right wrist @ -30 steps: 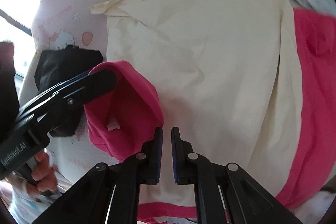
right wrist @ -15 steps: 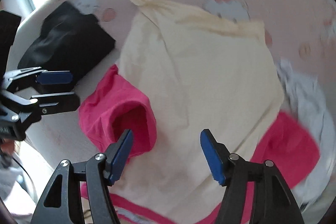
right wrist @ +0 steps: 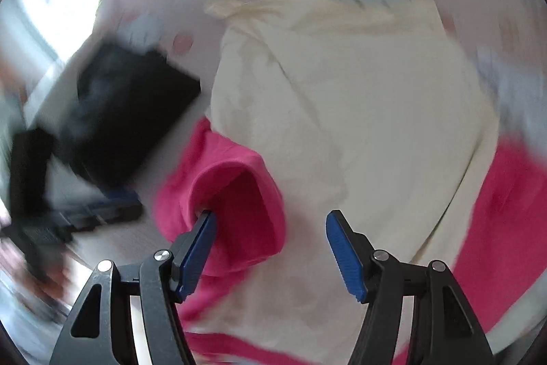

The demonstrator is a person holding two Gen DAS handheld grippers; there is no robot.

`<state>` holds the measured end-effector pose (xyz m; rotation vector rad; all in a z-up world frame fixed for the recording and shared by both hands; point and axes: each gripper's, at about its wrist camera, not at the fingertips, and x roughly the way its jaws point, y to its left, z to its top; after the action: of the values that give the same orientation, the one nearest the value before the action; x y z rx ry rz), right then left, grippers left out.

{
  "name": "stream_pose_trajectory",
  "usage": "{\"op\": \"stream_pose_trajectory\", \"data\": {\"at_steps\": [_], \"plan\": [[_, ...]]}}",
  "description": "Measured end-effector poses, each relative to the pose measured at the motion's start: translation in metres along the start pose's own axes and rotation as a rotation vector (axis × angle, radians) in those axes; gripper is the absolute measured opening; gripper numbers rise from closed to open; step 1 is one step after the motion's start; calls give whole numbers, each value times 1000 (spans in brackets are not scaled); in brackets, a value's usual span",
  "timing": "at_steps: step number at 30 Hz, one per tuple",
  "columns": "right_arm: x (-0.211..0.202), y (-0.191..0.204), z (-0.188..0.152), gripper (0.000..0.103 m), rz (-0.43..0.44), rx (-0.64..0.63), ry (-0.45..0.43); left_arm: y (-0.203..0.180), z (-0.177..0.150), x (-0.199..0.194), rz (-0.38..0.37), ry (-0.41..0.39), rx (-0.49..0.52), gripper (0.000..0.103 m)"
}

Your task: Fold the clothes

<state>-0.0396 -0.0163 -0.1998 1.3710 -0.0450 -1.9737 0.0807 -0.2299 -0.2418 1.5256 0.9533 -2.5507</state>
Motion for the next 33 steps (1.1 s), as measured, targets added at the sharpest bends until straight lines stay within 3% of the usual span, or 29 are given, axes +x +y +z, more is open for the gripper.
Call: {"op": "stream_pose_trajectory", "data": {"at_steps": [5,10,16,21,29,33], "plan": [[-12,5,-5,66,60,44,-52,6,-5,5,13,-43,-48,72],[2,9,-8,66,195,151,-27,18,-15,9,-9,-75,-119,72],[16,3,-9,66,360,273,-7,43,-24,19,-128,-67,-291,72],[30,-7,-3,66,346,346,-13,51,-23,28,-219,-80,-381,72],[48,-19,4,66,319,432,-30,46,-21,38,-216,-121,-442,71],[54,-18,0,65,255,429,-36,36,-18,42,-161,-150,-413,54]]}}
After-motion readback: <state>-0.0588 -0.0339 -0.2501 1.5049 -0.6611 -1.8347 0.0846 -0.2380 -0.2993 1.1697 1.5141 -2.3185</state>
